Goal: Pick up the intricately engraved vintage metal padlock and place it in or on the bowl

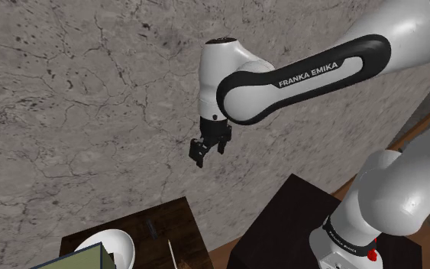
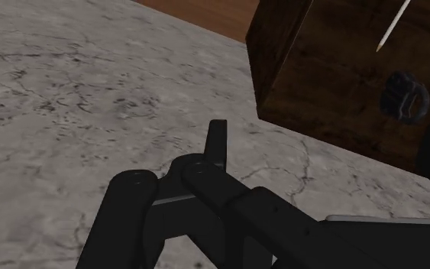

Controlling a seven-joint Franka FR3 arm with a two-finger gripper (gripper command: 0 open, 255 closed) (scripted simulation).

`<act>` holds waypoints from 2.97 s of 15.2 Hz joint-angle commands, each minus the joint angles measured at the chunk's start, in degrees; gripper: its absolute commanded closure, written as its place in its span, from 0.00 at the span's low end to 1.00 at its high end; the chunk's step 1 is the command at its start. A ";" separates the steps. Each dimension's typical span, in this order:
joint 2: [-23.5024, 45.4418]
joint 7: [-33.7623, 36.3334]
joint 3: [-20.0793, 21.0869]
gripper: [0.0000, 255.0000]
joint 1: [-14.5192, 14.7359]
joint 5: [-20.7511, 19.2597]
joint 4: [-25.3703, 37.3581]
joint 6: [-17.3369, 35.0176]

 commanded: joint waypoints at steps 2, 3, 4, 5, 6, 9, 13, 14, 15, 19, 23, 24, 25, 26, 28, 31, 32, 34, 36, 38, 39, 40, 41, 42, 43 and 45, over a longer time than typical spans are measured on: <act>6.84 4.79 2.50 0.00 0.22 -1.50 2.90 2.94; 9.10 6.39 3.17 0.00 0.35 -2.22 3.97 3.75; 11.39 8.02 3.79 0.00 0.52 -3.02 5.10 4.50; 13.72 9.66 4.32 0.00 0.75 -3.90 6.31 5.18; 16.07 11.32 4.77 0.00 1.04 -4.86 7.59 5.80; 23.23 16.23 5.51 0.00 2.37 -7.97 11.88 7.22; 32.80 22.11 5.19 0.00 5.20 -11.96 18.65 8.09; 35.17 23.40 4.94 0.00 6.04 -12.82 20.53 8.13; 37.53 24.60 4.66 0.00 6.91 -13.61 22.49 8.11; 46.92 28.59 3.27 0.00 10.60 -16.05 31.17 7.37; 51.20 29.93 2.42 0.00 12.24 -16.97 34.39 7.99; 51.65 30.04 2.28 0.00 12.35 -17.15 34.25 8.56; 52.10 30.16 2.15 0.00 12.46 -17.33 34.13 9.12; 52.56 30.27 2.01 0.00 12.58 -17.51 34.01 9.68; 53.50 30.49 1.72 0.00 12.83 -17.88 33.83 10.78; 53.78 30.56 1.63 0.00 12.90 -17.98 33.79 11.10; 53.78 30.56 1.63 0.00 12.90 -17.98 33.79 11.10; 53.78 30.56 1.63 0.00 12.90 -17.98 33.79 11.10; 53.77 30.56 1.63 0.00 12.90 -17.98 33.79 11.09; 53.77 30.56 1.63 1.00 12.90 -17.98 33.79 11.09; 53.77 30.56 1.63 1.00 12.90 -17.98 33.79 11.09; 53.77 30.56 1.63 1.00 12.90 -17.98 33.79 11.09; 53.77 30.56 1.63 1.00 12.90 -17.98 33.79 11.09; 53.77 30.56 1.63 1.00 12.90 -17.98 33.80 11.09; 53.77 30.56 1.63 1.00 12.90 -17.98 33.80 11.09; 53.77 30.56 1.63 1.00 12.90 -17.98 33.80 11.08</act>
